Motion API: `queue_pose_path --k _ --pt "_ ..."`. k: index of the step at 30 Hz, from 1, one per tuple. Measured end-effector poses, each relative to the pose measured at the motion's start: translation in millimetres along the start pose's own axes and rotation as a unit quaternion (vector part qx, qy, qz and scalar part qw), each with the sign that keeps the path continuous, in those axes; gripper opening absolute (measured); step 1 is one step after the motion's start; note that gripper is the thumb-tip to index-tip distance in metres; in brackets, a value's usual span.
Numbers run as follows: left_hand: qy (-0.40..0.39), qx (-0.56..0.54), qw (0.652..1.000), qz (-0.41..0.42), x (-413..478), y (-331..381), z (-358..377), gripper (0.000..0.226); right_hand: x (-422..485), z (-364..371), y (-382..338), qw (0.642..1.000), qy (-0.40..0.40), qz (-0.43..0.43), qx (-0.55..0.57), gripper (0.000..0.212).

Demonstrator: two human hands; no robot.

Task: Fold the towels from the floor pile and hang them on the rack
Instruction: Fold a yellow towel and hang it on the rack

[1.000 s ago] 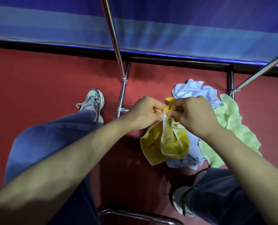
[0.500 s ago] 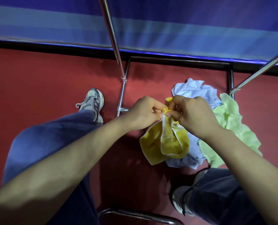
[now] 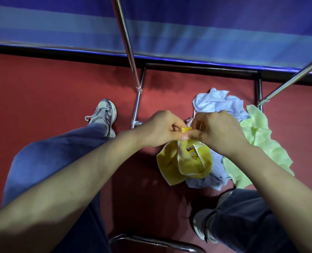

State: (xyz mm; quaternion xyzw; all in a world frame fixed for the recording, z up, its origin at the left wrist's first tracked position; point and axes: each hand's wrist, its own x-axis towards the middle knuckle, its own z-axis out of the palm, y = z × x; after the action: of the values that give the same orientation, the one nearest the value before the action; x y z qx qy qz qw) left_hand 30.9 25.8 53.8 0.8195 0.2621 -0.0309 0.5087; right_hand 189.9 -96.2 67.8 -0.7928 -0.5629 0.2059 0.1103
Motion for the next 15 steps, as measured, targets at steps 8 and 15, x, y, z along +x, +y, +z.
queue_pose_path --k 8,15 --pt "-0.004 0.086 0.996 0.025 -1.6 4.0 -1.7 0.019 2.1 3.6 1.8 0.997 -0.027 -0.056 0.052 0.029" --pt "-0.002 0.109 0.993 0.046 -3.1 8.0 -5.8 0.006 5.6 1.5 6.0 0.992 -0.087 -0.063 0.069 0.005"
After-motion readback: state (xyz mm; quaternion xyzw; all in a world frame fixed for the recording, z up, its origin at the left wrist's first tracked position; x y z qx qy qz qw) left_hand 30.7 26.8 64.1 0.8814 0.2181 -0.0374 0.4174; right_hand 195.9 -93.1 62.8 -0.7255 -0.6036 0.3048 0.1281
